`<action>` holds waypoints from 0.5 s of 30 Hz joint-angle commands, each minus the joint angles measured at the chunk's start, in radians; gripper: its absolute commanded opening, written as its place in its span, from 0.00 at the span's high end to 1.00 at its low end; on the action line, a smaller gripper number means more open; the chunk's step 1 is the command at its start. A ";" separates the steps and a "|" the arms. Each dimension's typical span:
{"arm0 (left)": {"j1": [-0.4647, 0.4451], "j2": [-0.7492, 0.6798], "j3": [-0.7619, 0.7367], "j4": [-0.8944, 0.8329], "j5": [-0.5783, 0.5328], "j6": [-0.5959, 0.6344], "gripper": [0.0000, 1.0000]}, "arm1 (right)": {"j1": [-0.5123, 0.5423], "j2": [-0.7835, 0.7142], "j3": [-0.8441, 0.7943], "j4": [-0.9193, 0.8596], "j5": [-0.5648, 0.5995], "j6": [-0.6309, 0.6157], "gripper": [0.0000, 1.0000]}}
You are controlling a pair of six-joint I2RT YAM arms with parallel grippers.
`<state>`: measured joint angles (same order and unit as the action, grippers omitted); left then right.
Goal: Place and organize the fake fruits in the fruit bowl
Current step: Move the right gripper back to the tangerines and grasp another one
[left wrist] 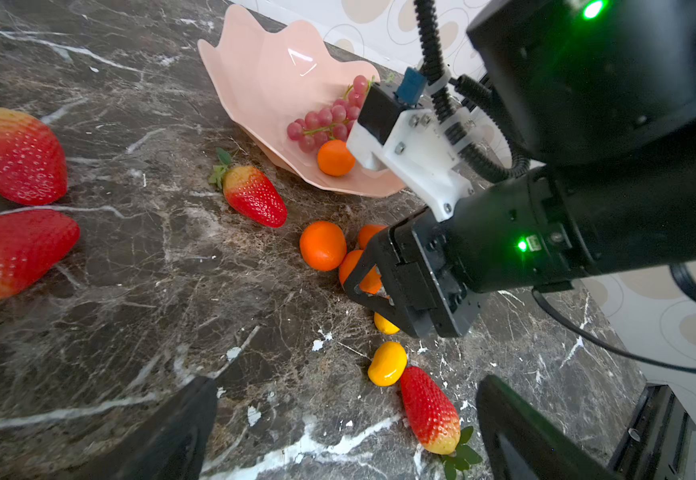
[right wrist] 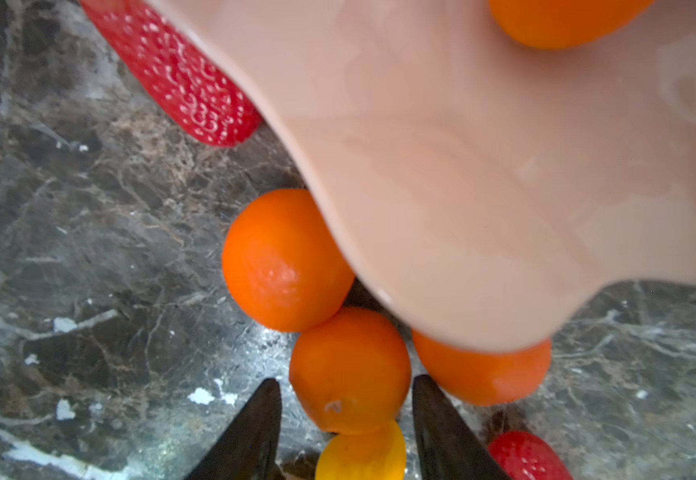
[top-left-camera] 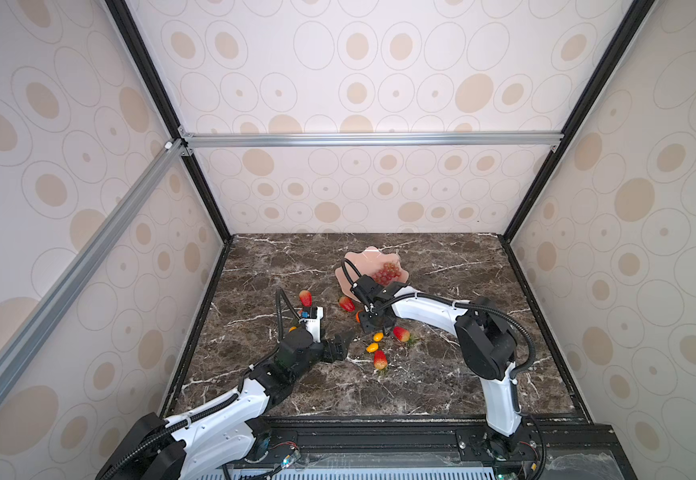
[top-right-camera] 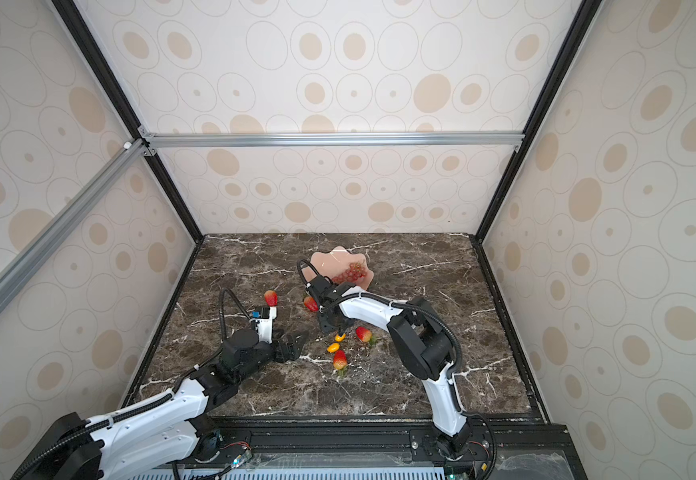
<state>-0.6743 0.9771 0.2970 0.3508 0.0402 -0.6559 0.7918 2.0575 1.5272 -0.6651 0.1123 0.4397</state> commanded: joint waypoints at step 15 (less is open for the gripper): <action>-0.006 -0.014 0.016 0.016 -0.013 -0.007 0.02 | 0.007 0.072 0.063 -0.027 0.035 -0.012 0.47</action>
<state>-0.6743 0.9760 0.2970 0.3508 0.0387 -0.6559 0.7918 2.1048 1.5661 -0.6670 0.1310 0.4358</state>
